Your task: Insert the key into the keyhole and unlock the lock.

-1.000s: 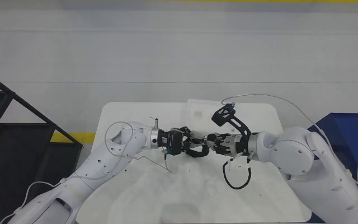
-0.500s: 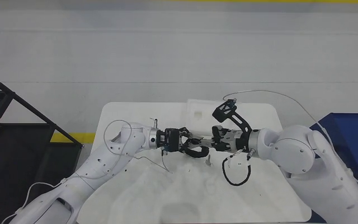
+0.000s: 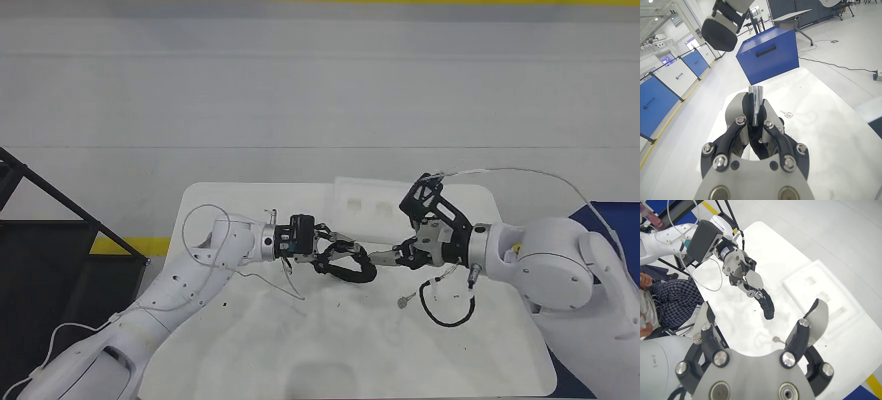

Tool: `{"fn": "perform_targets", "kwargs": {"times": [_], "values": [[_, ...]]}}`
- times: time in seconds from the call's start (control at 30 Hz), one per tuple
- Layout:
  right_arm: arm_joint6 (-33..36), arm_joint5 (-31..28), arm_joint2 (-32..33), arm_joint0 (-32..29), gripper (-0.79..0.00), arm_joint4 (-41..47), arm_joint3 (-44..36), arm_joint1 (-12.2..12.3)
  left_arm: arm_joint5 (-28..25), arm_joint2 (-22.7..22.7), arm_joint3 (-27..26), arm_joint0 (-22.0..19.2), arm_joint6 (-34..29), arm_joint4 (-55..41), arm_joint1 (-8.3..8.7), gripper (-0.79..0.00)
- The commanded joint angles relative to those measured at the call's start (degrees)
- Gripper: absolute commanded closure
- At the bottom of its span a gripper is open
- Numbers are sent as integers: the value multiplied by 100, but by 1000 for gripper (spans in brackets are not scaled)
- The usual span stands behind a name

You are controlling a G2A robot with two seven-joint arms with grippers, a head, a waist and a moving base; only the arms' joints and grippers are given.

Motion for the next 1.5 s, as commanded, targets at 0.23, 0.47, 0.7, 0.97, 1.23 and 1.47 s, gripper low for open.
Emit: {"fn": "perform_targets", "kwargs": {"times": [0.23,0.47,0.7,0.97,1.23,1.47], "values": [[295,-847,366,-614,-785,-809,65,158,-610,-427,141,226,345,-150,242,0],[514,-1243,3,-683,-785,-1454,526,183,-898,-820,-508,630,59,-868,638,0],[658,-1546,-381,-401,-785,-1596,1425,160,-1043,-1069,-835,912,-88,-1519,1009,0],[765,-1831,-875,-115,-785,-1569,2306,102,-1043,-758,-788,749,-87,-1880,1154,0],[764,-1854,-941,-56,-785,-1511,2412,89,-1005,-609,-669,606,-49,-2027,1176,0],[721,-1824,-937,-65,-785,-1520,2414,88,-1005,-609,-669,606,-49,-2027,1176,0]]}}
